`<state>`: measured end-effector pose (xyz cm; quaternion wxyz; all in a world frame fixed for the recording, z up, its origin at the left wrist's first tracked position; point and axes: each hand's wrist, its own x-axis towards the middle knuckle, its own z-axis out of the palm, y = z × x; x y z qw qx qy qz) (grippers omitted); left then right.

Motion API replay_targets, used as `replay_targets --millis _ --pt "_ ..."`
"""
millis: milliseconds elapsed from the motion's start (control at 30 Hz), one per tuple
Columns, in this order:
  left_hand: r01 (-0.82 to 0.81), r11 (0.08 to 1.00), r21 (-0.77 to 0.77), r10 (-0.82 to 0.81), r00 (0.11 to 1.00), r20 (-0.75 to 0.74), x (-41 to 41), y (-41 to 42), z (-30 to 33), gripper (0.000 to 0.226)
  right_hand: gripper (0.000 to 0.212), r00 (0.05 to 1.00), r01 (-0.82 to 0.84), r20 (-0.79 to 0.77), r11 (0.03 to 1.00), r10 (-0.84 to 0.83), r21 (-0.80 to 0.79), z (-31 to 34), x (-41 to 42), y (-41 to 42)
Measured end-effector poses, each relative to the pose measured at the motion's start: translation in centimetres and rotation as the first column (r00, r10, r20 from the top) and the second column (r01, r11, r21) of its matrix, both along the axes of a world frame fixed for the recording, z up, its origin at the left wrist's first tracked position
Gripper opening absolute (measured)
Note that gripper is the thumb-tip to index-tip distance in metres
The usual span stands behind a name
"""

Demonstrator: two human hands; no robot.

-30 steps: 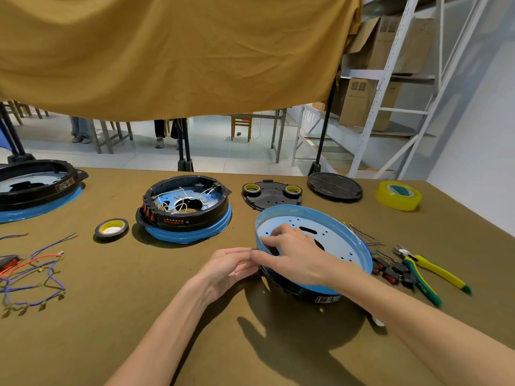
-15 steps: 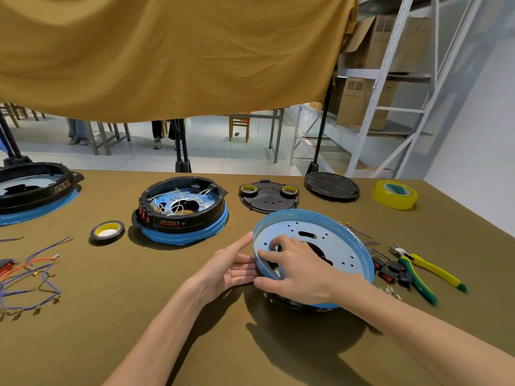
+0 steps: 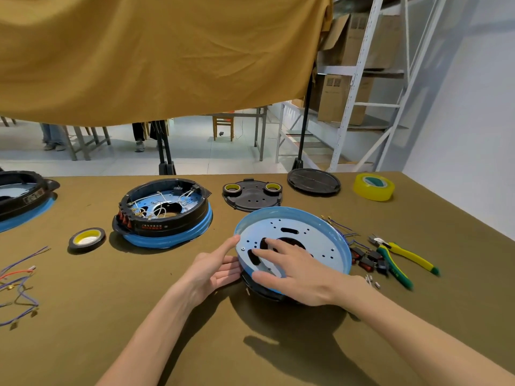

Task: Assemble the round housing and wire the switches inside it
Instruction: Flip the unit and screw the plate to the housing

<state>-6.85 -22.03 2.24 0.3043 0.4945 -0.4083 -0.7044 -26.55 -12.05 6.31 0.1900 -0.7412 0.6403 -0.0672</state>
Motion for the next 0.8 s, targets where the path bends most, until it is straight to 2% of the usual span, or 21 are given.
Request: replay_targets --millis 100,233,333,400,500,567,667,733,800 --pt "-0.025 1.0 -0.01 0.025 1.0 0.008 -0.2 0.2 -0.2 0.071 0.081 0.999 0.015 -0.039 0.999 -0.013 0.049 -0.6 0.8 0.0" --pt "0.006 1.0 -0.025 -0.005 1.0 0.016 -0.4 0.8 0.1 0.063 0.074 0.996 0.008 -0.086 0.999 -0.011 -0.041 -0.5 1.0 -0.1" --pt "0.01 0.999 -0.039 -0.007 0.998 0.058 -0.8 1.0 0.5 0.05 0.077 0.995 -0.012 -0.104 0.999 0.007 -0.045 -0.8 1.0 0.3" --pt "0.021 0.999 -0.03 -0.018 0.996 0.091 -1.1 0.9 0.9 0.042 0.078 0.998 -0.015 -0.061 0.999 0.012 -0.05 -0.7 0.8 0.7" --pt "0.079 0.997 0.005 -0.079 0.986 0.143 -1.4 0.4 1.9 0.038 0.065 0.989 0.058 0.142 0.979 -0.03 -0.193 0.3 -0.1 0.9" --pt "0.095 0.995 0.031 -0.099 0.979 0.177 -1.6 0.0 2.5 0.036 0.047 0.959 0.195 0.266 0.917 -0.103 -0.349 0.8 -1.7 0.8" --pt "0.109 0.993 0.036 -0.114 0.967 0.227 -1.9 -0.2 2.8 0.031 0.02 0.911 0.407 0.299 0.731 -0.284 -0.548 1.2 -5.3 0.6" --pt "0.109 0.994 0.016 -0.11 0.961 0.254 -2.2 -0.3 2.8 0.032 0.013 0.846 0.528 0.277 0.636 -0.457 -0.563 1.3 -8.3 0.6" --pt "0.096 0.995 0.002 -0.093 0.959 0.268 -2.4 -0.3 2.7 0.034 0.013 0.776 0.618 0.225 0.637 -0.59 -0.462 1.1 -10.5 1.2"
